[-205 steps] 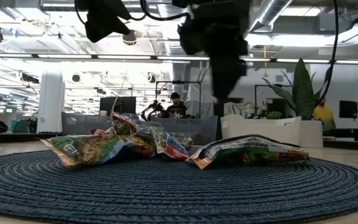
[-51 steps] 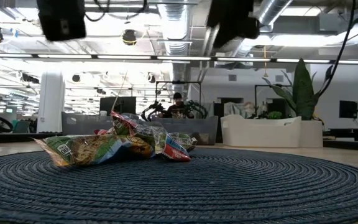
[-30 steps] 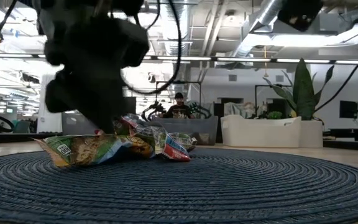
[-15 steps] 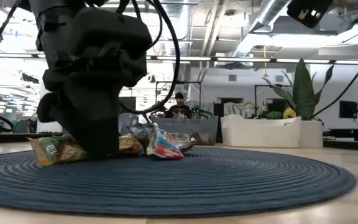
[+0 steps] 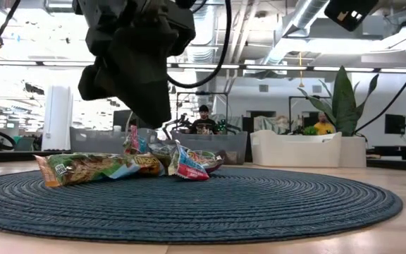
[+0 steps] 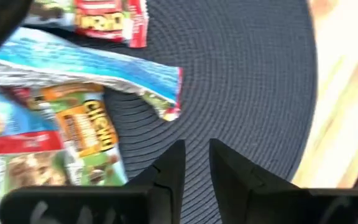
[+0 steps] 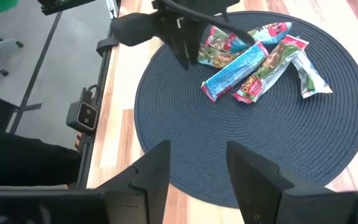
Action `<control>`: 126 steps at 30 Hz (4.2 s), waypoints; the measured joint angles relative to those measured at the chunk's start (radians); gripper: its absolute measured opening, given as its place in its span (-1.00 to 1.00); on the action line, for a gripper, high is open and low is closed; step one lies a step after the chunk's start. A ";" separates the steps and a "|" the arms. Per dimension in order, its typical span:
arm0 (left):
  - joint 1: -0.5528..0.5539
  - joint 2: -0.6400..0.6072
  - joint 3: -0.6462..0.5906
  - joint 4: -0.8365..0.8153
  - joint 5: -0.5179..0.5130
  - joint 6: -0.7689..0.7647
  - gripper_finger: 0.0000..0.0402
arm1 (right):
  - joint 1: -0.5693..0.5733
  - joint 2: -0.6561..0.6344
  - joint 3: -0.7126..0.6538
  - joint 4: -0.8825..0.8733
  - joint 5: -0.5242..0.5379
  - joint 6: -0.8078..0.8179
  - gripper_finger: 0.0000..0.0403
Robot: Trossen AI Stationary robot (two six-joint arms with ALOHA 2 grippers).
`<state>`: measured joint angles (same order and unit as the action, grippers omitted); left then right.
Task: Pick and place Granola Bars by type
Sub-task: Put the yellow granola bar into the right black bin
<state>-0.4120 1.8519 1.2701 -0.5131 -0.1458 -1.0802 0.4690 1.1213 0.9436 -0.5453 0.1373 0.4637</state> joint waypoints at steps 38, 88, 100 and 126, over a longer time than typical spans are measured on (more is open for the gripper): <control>0.047 0.083 0.010 -0.177 0.077 -0.028 -0.32 | 0.000 0.000 0.002 0.007 0.001 -0.030 -0.34; 0.761 -0.313 0.011 0.159 -0.153 0.438 -0.75 | -0.495 0.000 0.001 0.141 0.415 -0.158 -0.38; 0.962 -0.155 0.082 0.303 0.162 0.553 -0.75 | -0.565 0.000 0.001 0.169 0.410 -0.160 -0.38; 0.981 0.000 0.164 0.245 0.361 0.631 -0.23 | -0.561 0.000 0.001 0.164 0.364 -0.158 -0.38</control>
<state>0.5686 1.8515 1.4345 -0.2676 0.2154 -0.4488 -0.0921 1.1217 0.9447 -0.3811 0.5008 0.3052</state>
